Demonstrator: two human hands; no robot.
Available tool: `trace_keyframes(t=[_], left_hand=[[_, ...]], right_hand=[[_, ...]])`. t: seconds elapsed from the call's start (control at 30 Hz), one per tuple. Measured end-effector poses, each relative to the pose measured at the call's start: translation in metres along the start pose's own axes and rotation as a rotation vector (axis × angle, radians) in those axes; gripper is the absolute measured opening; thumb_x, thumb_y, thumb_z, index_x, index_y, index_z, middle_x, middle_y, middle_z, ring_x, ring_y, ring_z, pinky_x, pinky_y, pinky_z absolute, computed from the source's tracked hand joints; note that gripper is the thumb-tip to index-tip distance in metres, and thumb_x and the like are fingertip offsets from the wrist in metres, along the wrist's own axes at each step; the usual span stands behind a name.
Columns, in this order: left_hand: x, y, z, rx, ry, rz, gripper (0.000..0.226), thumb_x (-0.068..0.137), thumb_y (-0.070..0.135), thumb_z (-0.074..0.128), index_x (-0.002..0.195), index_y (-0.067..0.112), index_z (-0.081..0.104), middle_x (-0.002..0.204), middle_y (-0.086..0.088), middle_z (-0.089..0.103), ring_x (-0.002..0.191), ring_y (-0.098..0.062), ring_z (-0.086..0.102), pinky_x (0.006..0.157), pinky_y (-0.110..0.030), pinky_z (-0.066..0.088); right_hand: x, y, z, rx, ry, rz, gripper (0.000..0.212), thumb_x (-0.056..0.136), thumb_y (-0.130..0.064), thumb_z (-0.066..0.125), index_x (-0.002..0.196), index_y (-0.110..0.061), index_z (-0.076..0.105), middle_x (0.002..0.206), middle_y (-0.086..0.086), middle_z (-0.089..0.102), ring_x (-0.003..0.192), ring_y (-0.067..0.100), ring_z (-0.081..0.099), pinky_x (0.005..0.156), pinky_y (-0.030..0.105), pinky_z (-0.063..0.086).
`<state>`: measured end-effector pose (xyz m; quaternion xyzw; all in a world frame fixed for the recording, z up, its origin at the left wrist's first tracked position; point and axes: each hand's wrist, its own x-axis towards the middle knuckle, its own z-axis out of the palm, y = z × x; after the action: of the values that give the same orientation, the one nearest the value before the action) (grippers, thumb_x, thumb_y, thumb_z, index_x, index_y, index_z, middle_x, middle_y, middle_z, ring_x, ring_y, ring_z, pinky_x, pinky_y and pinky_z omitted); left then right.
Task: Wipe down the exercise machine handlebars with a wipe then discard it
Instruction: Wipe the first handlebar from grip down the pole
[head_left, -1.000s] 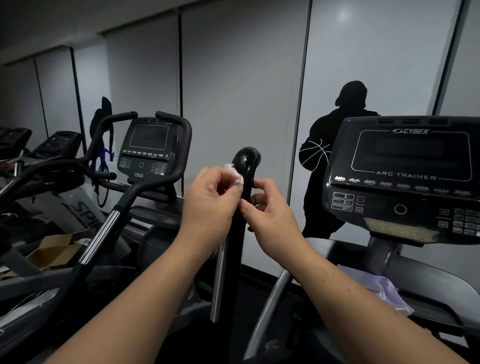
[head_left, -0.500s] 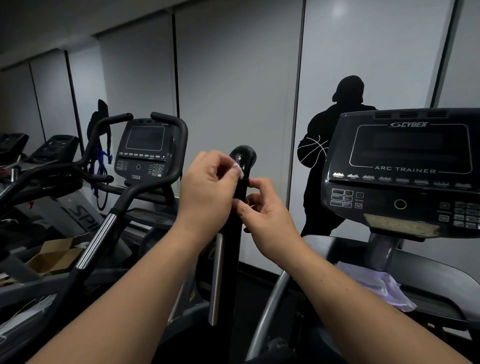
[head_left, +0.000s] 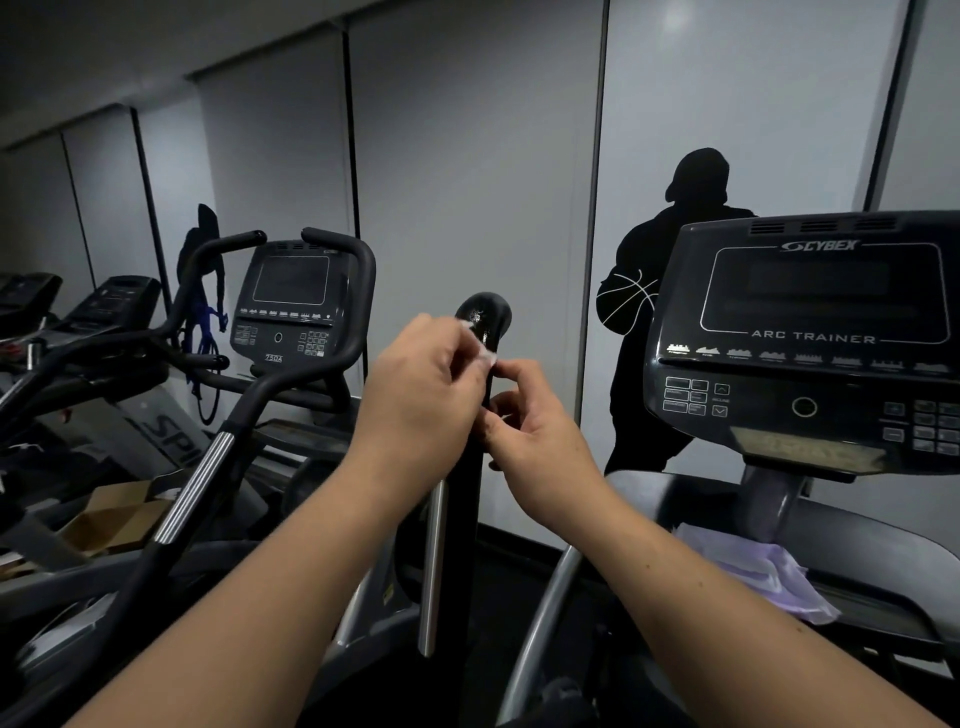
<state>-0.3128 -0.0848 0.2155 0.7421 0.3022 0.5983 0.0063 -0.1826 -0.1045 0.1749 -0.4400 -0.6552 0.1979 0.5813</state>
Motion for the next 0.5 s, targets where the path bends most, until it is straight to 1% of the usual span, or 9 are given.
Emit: trace_keyframes(t=[0.07, 0.1, 0.2, 0.27, 0.37, 0.4, 0.43, 0.5], left_hand=[[-0.017, -0.001, -0.002, -0.026, -0.012, 0.003, 0.004, 0.091, 0.012, 0.069, 0.088, 0.014, 0.067, 0.089, 0.002, 0.061, 0.084, -0.012, 0.06, 0.077, -0.036, 0.05], [-0.015, -0.001, -0.003, -0.029, -0.003, 0.006, 0.004, 0.091, 0.011, 0.068, 0.088, 0.014, 0.067, 0.088, 0.003, 0.06, 0.083, -0.01, 0.058, 0.077, -0.035, 0.049], [0.016, 0.001, 0.0, 0.034, 0.062, 0.011, 0.006, 0.092, 0.012, 0.066, 0.086, 0.011, 0.066, 0.085, 0.003, 0.056, 0.077, -0.01, 0.052, 0.073, -0.034, 0.045], [0.027, 0.001, 0.002, 0.063, 0.054, 0.016, 0.007, 0.093, 0.014, 0.065, 0.087, 0.01, 0.065, 0.086, 0.001, 0.057, 0.076, -0.013, 0.052, 0.072, -0.035, 0.045], [0.004, -0.002, 0.002, 0.049, 0.016, 0.056, 0.005, 0.092, 0.011, 0.066, 0.088, 0.01, 0.065, 0.088, -0.001, 0.059, 0.078, -0.014, 0.054, 0.073, -0.036, 0.045], [-0.006, -0.002, 0.002, 0.04, 0.004, 0.073, 0.003, 0.092, 0.01, 0.066, 0.088, 0.011, 0.065, 0.089, -0.002, 0.06, 0.08, -0.015, 0.055, 0.074, -0.036, 0.045], [-0.01, -0.003, 0.001, 0.038, 0.0, 0.083, 0.003, 0.092, 0.009, 0.066, 0.089, 0.01, 0.065, 0.09, -0.002, 0.06, 0.08, -0.015, 0.056, 0.073, -0.036, 0.045], [0.003, -0.002, 0.003, 0.055, 0.039, 0.078, 0.003, 0.092, 0.009, 0.065, 0.089, 0.01, 0.065, 0.089, -0.002, 0.058, 0.076, -0.014, 0.052, 0.071, -0.037, 0.044]], right_hand=[[0.0, 0.001, 0.0, 0.004, 0.003, -0.012, 0.029, 0.097, -0.025, 0.062, 0.116, -0.044, 0.051, 0.088, 0.008, 0.064, 0.069, 0.012, 0.058, 0.064, 0.031, 0.051], [0.0, 0.001, 0.0, 0.001, 0.006, -0.015, 0.029, 0.097, -0.025, 0.062, 0.117, -0.044, 0.05, 0.086, 0.006, 0.063, 0.068, 0.011, 0.058, 0.064, 0.03, 0.051], [0.0, 0.0, -0.001, -0.022, -0.004, -0.006, 0.031, 0.098, -0.03, 0.063, 0.122, -0.043, 0.049, 0.088, 0.008, 0.064, 0.07, 0.011, 0.059, 0.064, 0.029, 0.052], [-0.001, -0.001, -0.001, -0.041, -0.005, -0.004, 0.033, 0.097, -0.034, 0.063, 0.125, -0.042, 0.048, 0.09, 0.009, 0.064, 0.072, 0.012, 0.059, 0.065, 0.031, 0.054], [0.0, 0.001, 0.001, -0.031, 0.006, -0.006, 0.032, 0.095, -0.031, 0.061, 0.122, -0.043, 0.048, 0.09, 0.009, 0.064, 0.071, 0.015, 0.058, 0.068, 0.045, 0.055], [0.001, 0.002, 0.002, -0.029, 0.01, -0.009, 0.031, 0.094, -0.031, 0.059, 0.119, -0.044, 0.048, 0.089, 0.008, 0.064, 0.071, 0.016, 0.057, 0.068, 0.048, 0.055], [0.001, 0.003, 0.003, -0.028, 0.015, -0.013, 0.031, 0.092, -0.032, 0.059, 0.119, -0.044, 0.048, 0.088, 0.007, 0.063, 0.071, 0.015, 0.057, 0.068, 0.048, 0.054], [0.0, 0.003, 0.003, -0.023, 0.015, -0.015, 0.033, 0.095, -0.032, 0.061, 0.123, -0.043, 0.048, 0.088, 0.007, 0.063, 0.07, 0.014, 0.056, 0.067, 0.042, 0.054]])
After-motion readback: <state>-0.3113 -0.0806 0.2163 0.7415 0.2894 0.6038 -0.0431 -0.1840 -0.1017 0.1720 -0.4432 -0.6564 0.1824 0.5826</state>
